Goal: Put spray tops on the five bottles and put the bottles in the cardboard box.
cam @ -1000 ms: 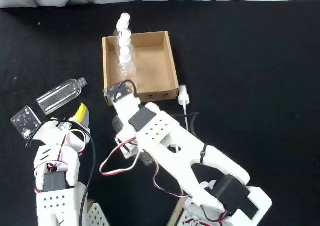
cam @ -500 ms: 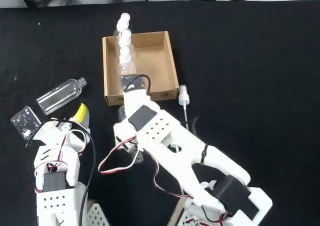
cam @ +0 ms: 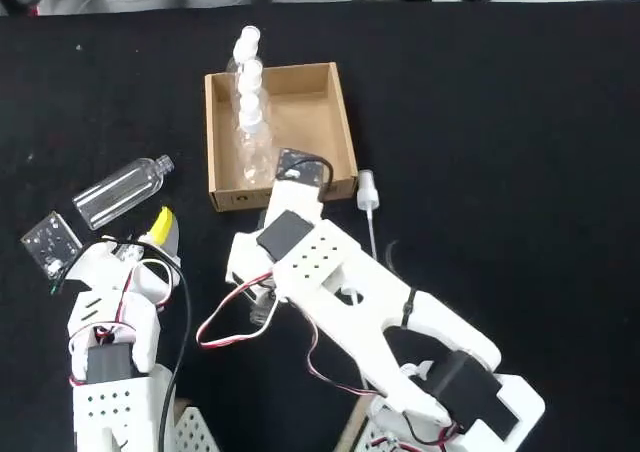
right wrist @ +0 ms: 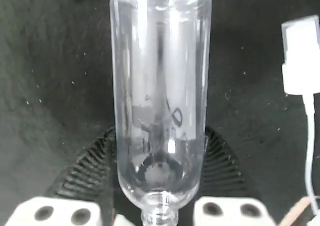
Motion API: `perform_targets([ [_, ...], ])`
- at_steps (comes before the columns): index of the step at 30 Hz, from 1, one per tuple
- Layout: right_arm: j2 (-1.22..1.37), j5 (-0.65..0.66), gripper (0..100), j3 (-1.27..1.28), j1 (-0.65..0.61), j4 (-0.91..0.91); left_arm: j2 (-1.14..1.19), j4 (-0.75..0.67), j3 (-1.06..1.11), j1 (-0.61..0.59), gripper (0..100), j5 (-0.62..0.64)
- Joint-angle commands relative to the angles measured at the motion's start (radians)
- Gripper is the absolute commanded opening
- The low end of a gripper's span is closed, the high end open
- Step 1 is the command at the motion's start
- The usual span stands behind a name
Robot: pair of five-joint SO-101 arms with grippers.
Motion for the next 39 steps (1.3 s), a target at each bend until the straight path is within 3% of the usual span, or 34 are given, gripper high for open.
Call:
perform_targets([
  [1,-0.054,-0.097,10.0,-0.061,0.032,-0.015,-0.009,-0.023,-0.013,-0.012,21,-0.011],
  [9,-0.054,-0.207,10.0,-0.061,0.035,-0.012,-0.009,-0.023,-0.012,-0.012,21,-0.011],
  [14,-0.054,-0.244,10.0,-0.064,0.101,-0.020,-0.009,-0.023,-0.012,-0.012,21,-0.011],
  [39,-0.053,-0.235,10.4,-0.062,0.235,-0.021,-0.009,-0.023,-0.010,-0.012,21,-0.011],
])
